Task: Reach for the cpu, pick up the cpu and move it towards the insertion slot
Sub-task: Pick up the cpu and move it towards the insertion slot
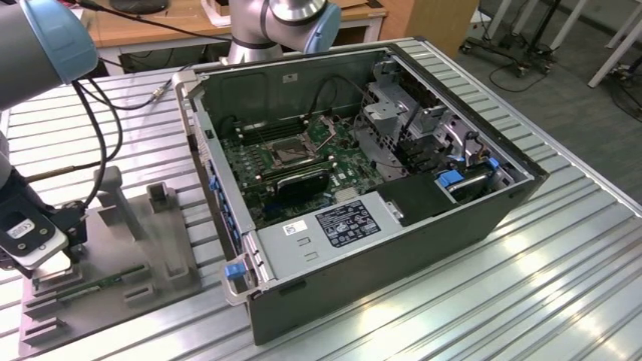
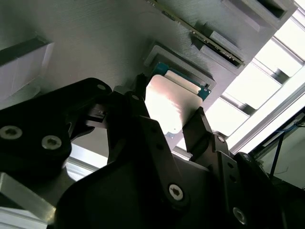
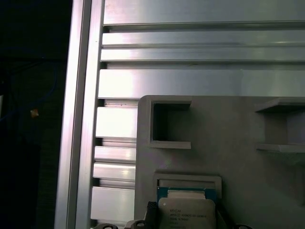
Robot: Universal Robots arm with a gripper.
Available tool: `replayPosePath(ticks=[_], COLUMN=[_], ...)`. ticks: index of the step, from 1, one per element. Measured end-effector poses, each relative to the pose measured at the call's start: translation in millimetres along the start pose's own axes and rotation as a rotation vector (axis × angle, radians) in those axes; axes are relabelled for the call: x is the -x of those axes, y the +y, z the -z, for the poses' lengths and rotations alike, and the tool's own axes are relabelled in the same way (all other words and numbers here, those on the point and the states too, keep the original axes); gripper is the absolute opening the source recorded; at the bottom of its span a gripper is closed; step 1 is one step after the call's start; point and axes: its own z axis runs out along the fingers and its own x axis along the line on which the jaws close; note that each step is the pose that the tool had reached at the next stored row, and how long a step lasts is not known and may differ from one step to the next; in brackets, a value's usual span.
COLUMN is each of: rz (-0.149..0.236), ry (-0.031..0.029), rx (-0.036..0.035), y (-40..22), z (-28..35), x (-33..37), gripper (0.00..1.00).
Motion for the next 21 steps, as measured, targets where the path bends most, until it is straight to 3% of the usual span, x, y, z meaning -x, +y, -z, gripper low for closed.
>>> replayPosePath(ticks=[13, 21], rz=[0.000, 0.000], ry=[0.0000, 0.0000], rx=[0.0000, 0.0000], y=[0.3, 0.3], z=[7.0, 7.9], x=[0.0, 0.0], gripper=[0.55, 0.55])
